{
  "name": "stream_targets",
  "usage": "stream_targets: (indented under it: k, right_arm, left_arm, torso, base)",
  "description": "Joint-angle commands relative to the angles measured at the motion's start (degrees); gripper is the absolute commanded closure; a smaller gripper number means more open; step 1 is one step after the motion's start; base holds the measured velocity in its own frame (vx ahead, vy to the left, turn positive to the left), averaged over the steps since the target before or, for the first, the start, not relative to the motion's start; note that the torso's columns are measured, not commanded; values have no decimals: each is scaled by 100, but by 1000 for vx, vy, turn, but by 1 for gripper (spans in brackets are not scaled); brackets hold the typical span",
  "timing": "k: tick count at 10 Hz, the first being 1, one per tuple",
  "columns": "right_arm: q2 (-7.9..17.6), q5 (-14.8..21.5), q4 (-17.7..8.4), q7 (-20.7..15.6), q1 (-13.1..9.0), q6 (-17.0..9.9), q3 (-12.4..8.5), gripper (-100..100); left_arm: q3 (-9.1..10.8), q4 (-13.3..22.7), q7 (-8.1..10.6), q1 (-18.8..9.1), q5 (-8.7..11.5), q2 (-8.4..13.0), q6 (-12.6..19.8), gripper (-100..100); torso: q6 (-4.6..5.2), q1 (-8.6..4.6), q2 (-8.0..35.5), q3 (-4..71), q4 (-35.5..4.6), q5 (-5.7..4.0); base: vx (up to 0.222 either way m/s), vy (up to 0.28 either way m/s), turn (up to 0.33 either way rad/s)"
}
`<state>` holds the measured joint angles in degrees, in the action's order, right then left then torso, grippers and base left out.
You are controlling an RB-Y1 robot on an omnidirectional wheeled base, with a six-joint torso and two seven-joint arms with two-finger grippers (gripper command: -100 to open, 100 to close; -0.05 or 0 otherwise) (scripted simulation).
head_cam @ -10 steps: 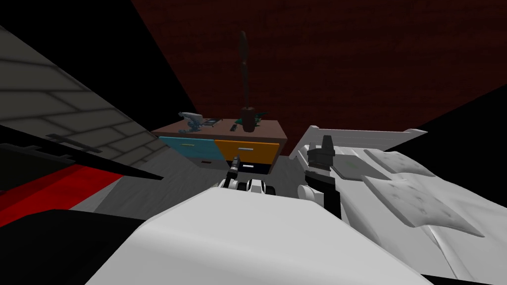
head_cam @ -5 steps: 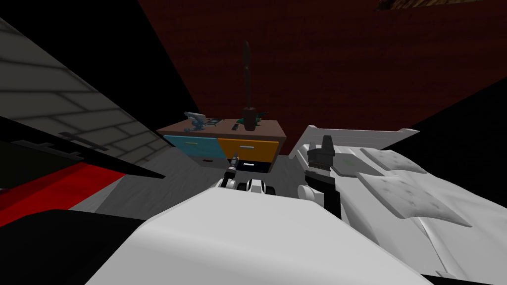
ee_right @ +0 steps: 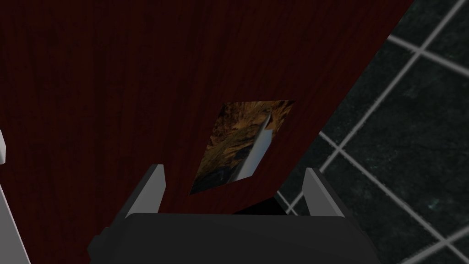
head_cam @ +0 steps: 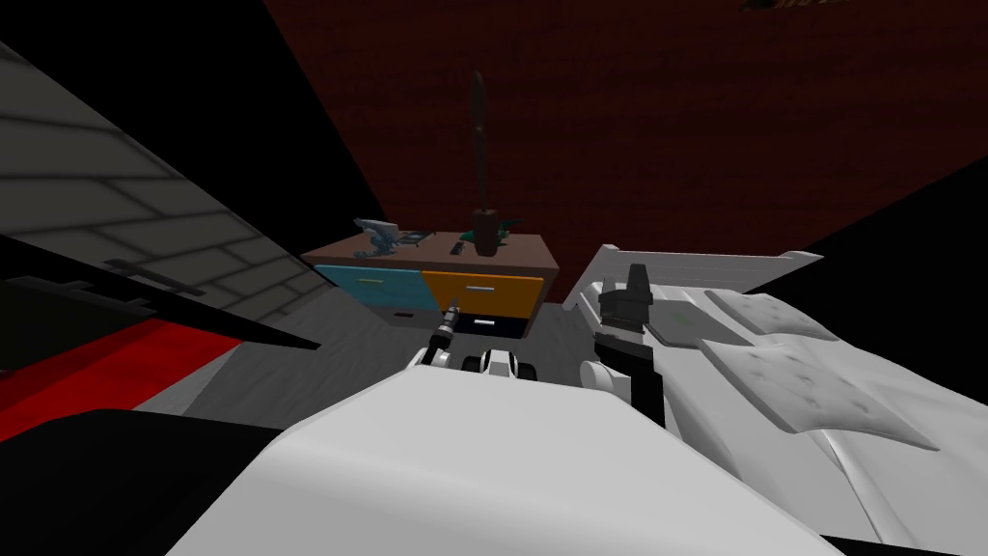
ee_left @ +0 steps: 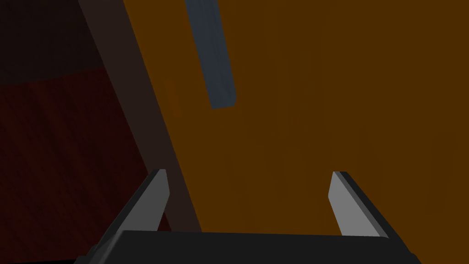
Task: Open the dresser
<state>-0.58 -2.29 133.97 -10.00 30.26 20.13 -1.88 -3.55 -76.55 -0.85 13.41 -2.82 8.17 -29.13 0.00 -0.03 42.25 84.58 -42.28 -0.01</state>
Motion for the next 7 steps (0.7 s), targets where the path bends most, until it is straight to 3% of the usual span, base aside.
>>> stream_targets:
  k: [1, 4, 7]
  right_arm:
    - [0, 0, 0, 0, 1, 0, 0, 0]
    - [0, 0, 1, 0, 1, 0, 0, 0]
    - [0, 0, 0, 0, -1, 0, 0, 0]
  left_arm:
    - [32, 73, 15, -89, 32, 166, 159, -100]
    - [46, -65, 16, -117, 46, -282, 180, -100]
    - [48, -104, 16, -122, 48, -699, 181, -100]
  torso:
    - [0, 0, -12, 7, 3, 0]
    - [0, 3, 0, 1, 1, 0]
    - [0, 7, 31, -19, -9, 2]
  base:
    - [144, -17, -5]
    - [129, -20, -2]
    - [21, -7, 0]
